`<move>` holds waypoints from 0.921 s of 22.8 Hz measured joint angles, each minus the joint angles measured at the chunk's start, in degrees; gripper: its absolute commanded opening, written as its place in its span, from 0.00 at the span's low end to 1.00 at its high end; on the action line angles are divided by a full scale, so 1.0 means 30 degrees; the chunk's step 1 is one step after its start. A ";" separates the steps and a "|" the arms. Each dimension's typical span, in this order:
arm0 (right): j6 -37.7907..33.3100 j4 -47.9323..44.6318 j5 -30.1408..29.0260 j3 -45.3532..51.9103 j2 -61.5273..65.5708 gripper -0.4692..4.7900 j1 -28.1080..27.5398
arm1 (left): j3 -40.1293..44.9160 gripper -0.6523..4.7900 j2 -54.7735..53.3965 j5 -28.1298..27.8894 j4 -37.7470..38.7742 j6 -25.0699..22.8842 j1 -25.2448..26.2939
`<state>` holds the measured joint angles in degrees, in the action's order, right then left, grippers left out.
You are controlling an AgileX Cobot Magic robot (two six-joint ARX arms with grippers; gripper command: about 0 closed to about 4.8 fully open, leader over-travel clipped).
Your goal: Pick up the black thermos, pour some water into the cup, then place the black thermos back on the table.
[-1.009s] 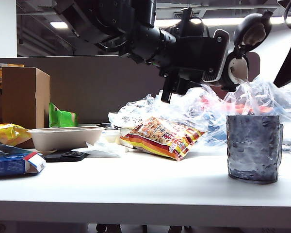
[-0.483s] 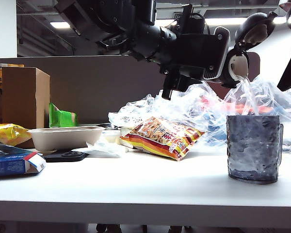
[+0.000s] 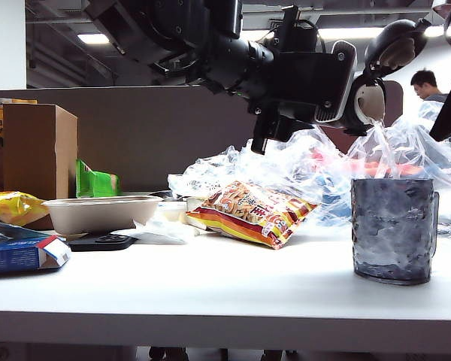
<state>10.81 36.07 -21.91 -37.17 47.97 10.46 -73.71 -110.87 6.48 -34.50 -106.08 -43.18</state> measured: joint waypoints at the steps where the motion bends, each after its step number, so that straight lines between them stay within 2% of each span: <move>1: 0.0000 -0.0007 0.0000 0.0000 0.0000 1.00 0.0000 | 0.0000 0.12 0.0000 0.0000 0.0000 0.0000 0.0000; 16: 0.0000 -0.0007 0.0000 0.0000 0.0000 1.00 0.0000 | 0.0000 0.12 0.0000 -0.0007 0.0000 0.0175 -0.0029; 18: 0.0000 -0.0007 0.0000 0.0000 0.0000 1.00 0.0000 | 0.0000 0.12 0.0000 -0.0007 0.0197 0.2681 -0.0029; 21: 0.0000 -0.0007 0.0000 0.0000 0.0000 1.00 0.0000 | 0.0000 0.12 0.0000 -0.0007 0.0940 0.8648 -0.0036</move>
<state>10.81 36.05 -21.91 -37.17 47.97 10.46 -73.71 -110.87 6.46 -31.68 -80.14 -43.29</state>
